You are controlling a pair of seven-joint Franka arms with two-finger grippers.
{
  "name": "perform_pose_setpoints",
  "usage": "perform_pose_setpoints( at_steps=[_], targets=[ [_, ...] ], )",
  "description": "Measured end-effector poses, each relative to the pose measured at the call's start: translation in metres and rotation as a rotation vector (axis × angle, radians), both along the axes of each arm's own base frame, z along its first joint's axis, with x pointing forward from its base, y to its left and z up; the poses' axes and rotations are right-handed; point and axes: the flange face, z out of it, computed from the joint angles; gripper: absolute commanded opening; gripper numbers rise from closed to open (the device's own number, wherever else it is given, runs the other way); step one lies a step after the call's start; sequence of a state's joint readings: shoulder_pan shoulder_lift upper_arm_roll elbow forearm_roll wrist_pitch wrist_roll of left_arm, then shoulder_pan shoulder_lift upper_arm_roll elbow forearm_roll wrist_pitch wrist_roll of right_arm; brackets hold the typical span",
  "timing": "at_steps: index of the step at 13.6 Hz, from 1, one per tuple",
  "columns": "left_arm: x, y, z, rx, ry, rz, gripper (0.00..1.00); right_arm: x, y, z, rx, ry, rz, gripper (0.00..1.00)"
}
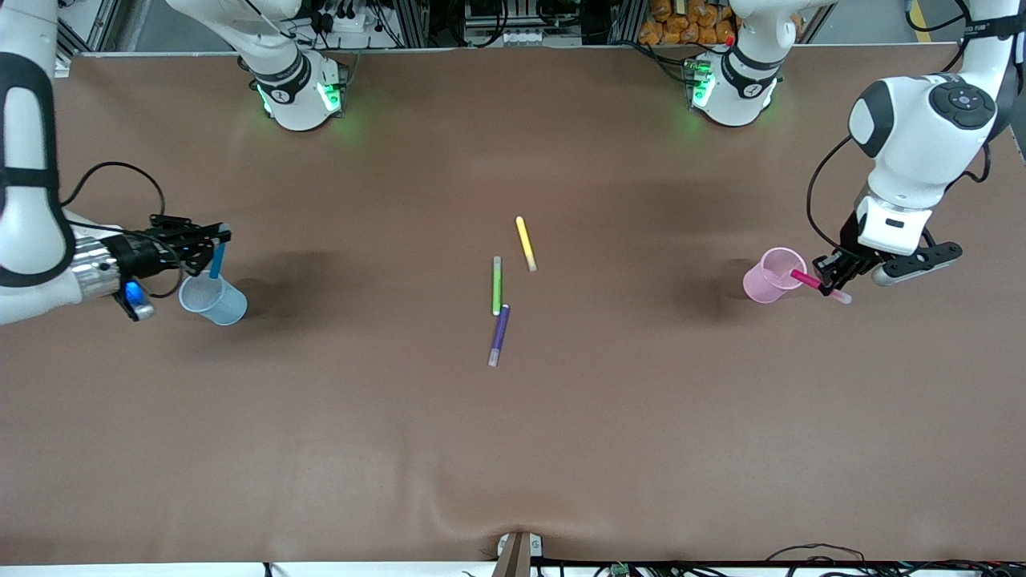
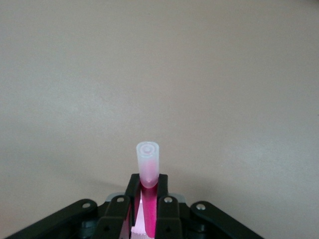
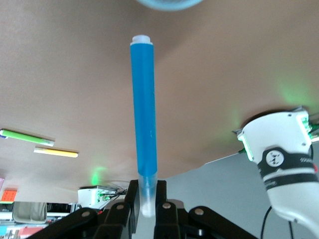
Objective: Place pink and blue markers in matching cups
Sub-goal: 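Lower pink marker into pink cup while the right gripper drops blue into blue cup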
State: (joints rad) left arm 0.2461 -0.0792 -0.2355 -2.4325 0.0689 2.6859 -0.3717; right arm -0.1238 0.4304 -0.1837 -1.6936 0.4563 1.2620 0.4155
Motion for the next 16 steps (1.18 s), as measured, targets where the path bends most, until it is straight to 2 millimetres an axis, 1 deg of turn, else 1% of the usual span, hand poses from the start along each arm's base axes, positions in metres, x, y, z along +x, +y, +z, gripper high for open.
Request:
perform_pose_setpoints(
  at_steps=[2, 4, 7, 9, 13, 14, 15, 16],
  targets=[
    [-0.007, 0.0, -0.01, -0.002, -0.013, -0.002, 0.0, -0.002, -0.013, -0.009, 0.017, -0.007, 0.0, 0.0],
    [-0.013, 0.0, -0.019, -0.003, -0.01, -0.002, 0.0, -0.003, -0.018, -0.019, 0.039, -0.019, 0.015, 0.0],
    [-0.019, 0.003, -0.027, -0.005, -0.006, 0.002, 0.0, -0.002, -0.033, -0.036, 0.065, -0.033, 0.022, 0.0],
    [-0.023, 0.003, -0.032, -0.005, -0.001, 0.003, 0.0, -0.002, -0.043, -0.044, 0.078, -0.037, 0.018, 0.0],
    [-0.032, 0.004, -0.044, -0.007, 0.016, 0.004, 0.0, -0.001, -0.052, -0.055, 0.097, -0.046, 0.026, 0.0],
    [-0.033, 0.006, -0.046, -0.007, 0.021, 0.008, 0.0, -0.001, -0.055, -0.059, 0.103, -0.048, 0.028, 0.05],
    [-0.034, 0.008, -0.049, -0.008, 0.026, 0.012, 0.0, -0.001, -0.057, -0.063, 0.108, -0.048, 0.029, 0.3],
    [-0.035, 0.009, -0.051, -0.009, 0.03, 0.015, 0.0, -0.001, -0.058, -0.066, 0.11, -0.046, 0.03, 0.4]
  ],
)
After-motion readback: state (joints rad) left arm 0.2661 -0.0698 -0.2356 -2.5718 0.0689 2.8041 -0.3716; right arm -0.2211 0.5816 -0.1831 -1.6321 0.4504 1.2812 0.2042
